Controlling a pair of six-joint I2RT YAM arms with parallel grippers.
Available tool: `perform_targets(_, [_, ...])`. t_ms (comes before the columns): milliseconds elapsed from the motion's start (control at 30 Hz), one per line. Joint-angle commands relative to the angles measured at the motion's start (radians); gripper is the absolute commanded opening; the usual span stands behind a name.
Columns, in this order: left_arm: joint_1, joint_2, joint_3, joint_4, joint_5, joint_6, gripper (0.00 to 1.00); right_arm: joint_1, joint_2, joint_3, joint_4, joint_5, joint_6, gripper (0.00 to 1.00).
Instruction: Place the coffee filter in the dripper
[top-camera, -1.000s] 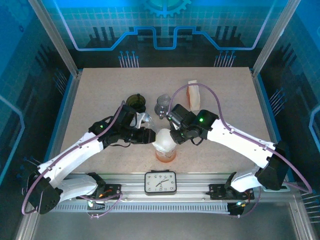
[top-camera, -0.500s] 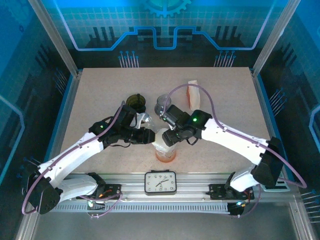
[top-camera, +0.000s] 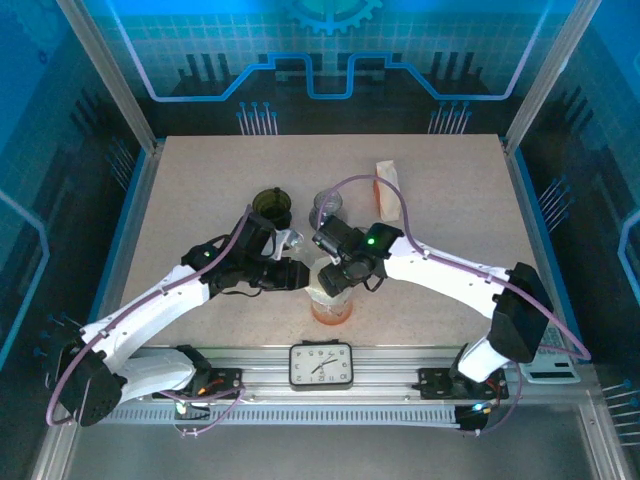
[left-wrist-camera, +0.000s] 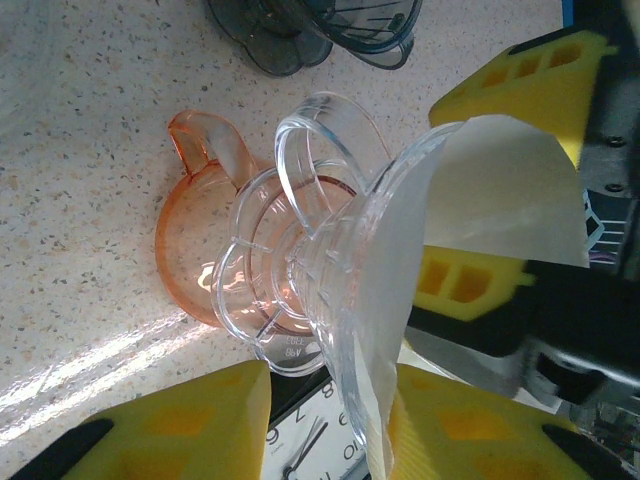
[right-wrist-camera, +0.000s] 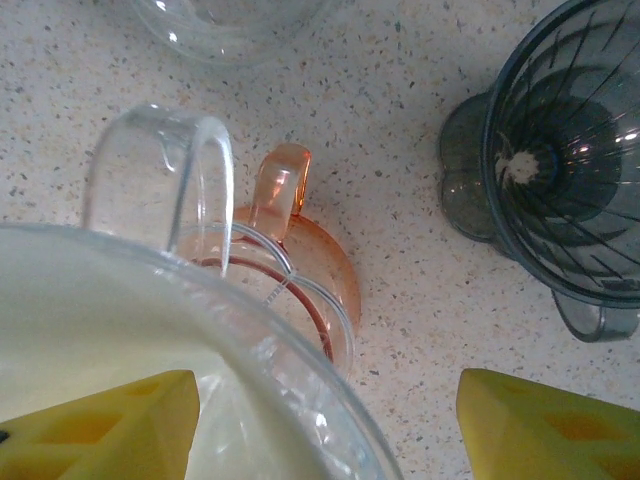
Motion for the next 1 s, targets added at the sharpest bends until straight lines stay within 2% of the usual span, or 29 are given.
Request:
perform_targets(0, [-0.004, 0.004, -0.017, 0.016, 0.004, -0.005, 0.36, 0.009, 0.029, -0.025, 0.029, 0.009, 0.009, 0.70])
perform_targets(333, [-0.003, -0.032, -0.035, 0.070, 0.003, -0.041, 0.49, 0.011, 0.036, -0.072, 0.075, 0.015, 0.026, 0.70])
perform_targets(433, [-0.004, -0.030, -0.034, 0.074, 0.001, -0.044, 0.51, 0.011, 0.039, -0.072, 0.075, 0.017, 0.026, 0.70])
perform_targets(767, [-0.003, -0.020, -0.034, 0.069, 0.021, -0.048, 0.32, 0.011, 0.043, -0.075, 0.075, 0.017, 0.033, 0.69])
perform_targets(833, [-0.004, -0.025, -0.028, 0.061, 0.018, -0.050, 0.36, 0.010, 0.044, -0.075, 0.074, 0.017, 0.035, 0.70])
perform_targets(900, [-0.003, -0.035, -0.023, 0.057, 0.021, -0.053, 0.46, 0.011, 0.045, -0.073, 0.074, 0.017, 0.034, 0.69])
perform_targets(967, [-0.005, -0.044, -0.016, 0.055, 0.028, -0.057, 0.51, 0.010, 0.045, -0.072, 0.073, 0.017, 0.034, 0.69])
